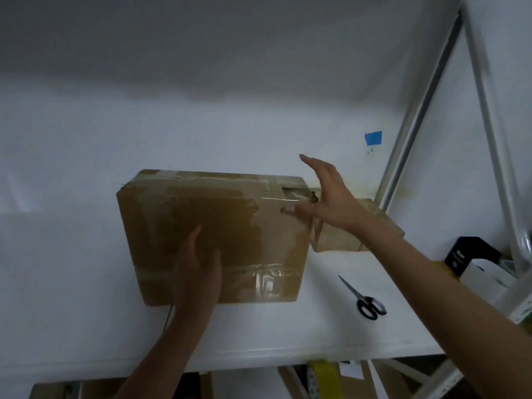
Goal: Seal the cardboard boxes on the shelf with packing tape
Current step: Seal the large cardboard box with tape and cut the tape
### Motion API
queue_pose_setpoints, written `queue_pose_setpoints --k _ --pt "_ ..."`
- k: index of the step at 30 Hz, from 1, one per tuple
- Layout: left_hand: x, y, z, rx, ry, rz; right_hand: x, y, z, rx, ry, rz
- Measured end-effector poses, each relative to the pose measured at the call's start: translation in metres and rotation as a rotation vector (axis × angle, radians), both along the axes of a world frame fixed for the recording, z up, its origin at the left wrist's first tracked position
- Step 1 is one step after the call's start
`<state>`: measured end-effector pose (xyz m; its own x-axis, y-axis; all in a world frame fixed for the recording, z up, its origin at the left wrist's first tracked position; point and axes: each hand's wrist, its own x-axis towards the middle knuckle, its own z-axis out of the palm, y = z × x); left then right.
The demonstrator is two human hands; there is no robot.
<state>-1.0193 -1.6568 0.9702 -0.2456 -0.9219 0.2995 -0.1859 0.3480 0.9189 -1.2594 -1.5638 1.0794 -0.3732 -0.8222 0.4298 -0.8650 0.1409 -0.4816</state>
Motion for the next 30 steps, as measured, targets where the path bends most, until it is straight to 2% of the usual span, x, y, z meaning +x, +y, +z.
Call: queue_pose_setpoints --k 4,7,15,18,22,27,30 --pt "-0.006 0.01 0.027 0.114 -0.047 -0.074 -0.004 -0.048 0.031 0.43 0.004 0.121" --pt "-0.01 0.01 0.036 0.149 -0.113 -0.117 0.002 -0.068 0.036 0.588 -0.053 0.122" --pt "-0.017 -0.011 0.036 0.198 -0.082 -0.211 -0.003 -0.053 0.043 0.727 0.135 -0.056" --pt "-0.024 -0.015 0.036 0.317 -0.025 -0.231 0.004 -0.043 0.05 0.767 0.174 -0.196" --pt "-0.041 -0.017 0.029 0.322 0.062 -0.248 0.009 -0.038 0.048 0.825 0.276 -0.41" --pt "-0.05 -0.011 0.025 0.329 0.164 -0.263 -0.007 -0.026 0.038 0.749 0.245 -0.633" --pt "-0.054 -0.01 0.019 0.333 0.198 -0.265 -0.013 -0.026 0.034 0.727 0.263 -0.685"
